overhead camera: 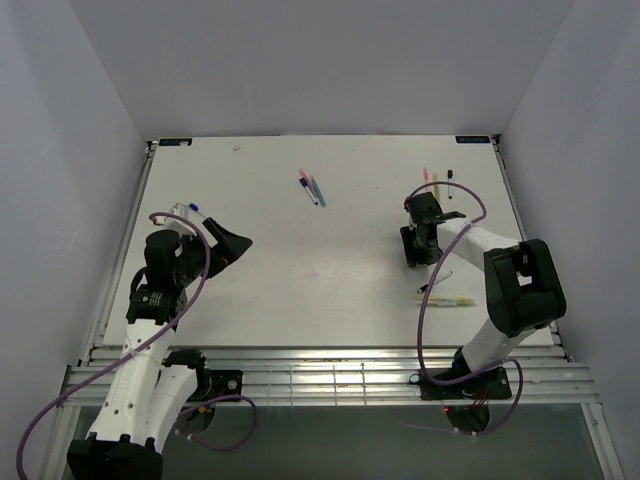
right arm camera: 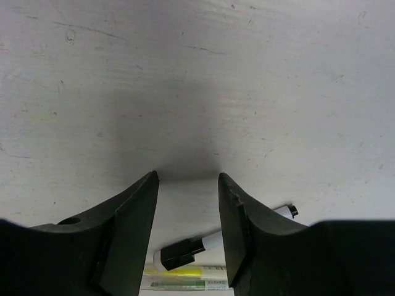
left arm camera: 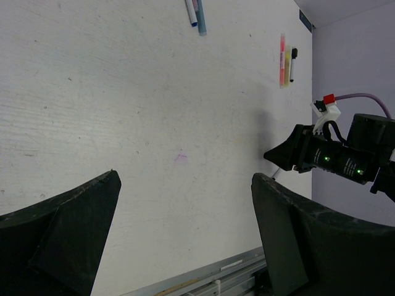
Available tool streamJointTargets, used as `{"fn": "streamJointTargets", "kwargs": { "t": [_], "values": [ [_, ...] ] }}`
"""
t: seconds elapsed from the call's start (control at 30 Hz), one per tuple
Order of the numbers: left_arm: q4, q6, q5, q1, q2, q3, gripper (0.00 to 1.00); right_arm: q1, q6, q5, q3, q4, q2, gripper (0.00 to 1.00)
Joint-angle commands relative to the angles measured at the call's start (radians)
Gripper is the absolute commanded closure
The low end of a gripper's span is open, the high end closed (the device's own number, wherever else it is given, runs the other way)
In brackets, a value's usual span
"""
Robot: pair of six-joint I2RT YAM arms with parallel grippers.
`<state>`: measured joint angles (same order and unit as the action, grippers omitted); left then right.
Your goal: Open the pen caps
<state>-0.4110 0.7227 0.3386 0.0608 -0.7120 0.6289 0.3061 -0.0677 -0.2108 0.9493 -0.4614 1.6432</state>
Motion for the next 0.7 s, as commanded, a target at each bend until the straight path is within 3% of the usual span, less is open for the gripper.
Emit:
{"fn": "streamJointTargets", "kwargs": {
  "t": [0.0, 0.1, 0.37, 0.5, 0.57, 0.6, 0.63, 0.67],
  "values": [
    [-0.011, -0.003, 0.007, -0.001, 0.014, 0.023, 0.02, 0.016, -0.004, -0.035, 0.045, 0.015, 0.003, 0.50],
    [-0.009, 0.001, 0.008, -0.001, 0.014, 0.025, 0.02, 0.019, -0.006, -0.032, 0.080, 0.023, -0.048, 0.48],
    [0.024, 0.029, 0.054, -0.001, 0.009, 0.002, 0.03, 0.014, -0.239, -0.166, 0.114, -0.124, -0.190, 0.39],
    [0.028, 0.029, 0.076, -0.001, -0.003, 0.003, 0.03, -0.027, -0.320, -0.112, 0.039, -0.172, -0.227, 0.37],
    [0.029, 0.027, 0.080, -0.001, -0.007, 0.008, 0.03, -0.041, -0.331, -0.062, 0.014, -0.171, -0.233, 0.43],
    [0.028, 0.026, 0.086, -0.001, -0.009, 0.009, 0.03, -0.053, -0.354, -0.050, 0.000, -0.172, -0.233, 0.62],
    [0.028, 0.024, 0.088, -0.001, -0.007, 0.009, 0.03, -0.058, -0.369, -0.042, -0.006, -0.174, -0.240, 0.71],
    [0.028, 0.024, 0.089, -0.001, -0.007, 0.009, 0.03, -0.062, -0.382, -0.036, -0.009, -0.174, -0.247, 0.72]
  ]
}}
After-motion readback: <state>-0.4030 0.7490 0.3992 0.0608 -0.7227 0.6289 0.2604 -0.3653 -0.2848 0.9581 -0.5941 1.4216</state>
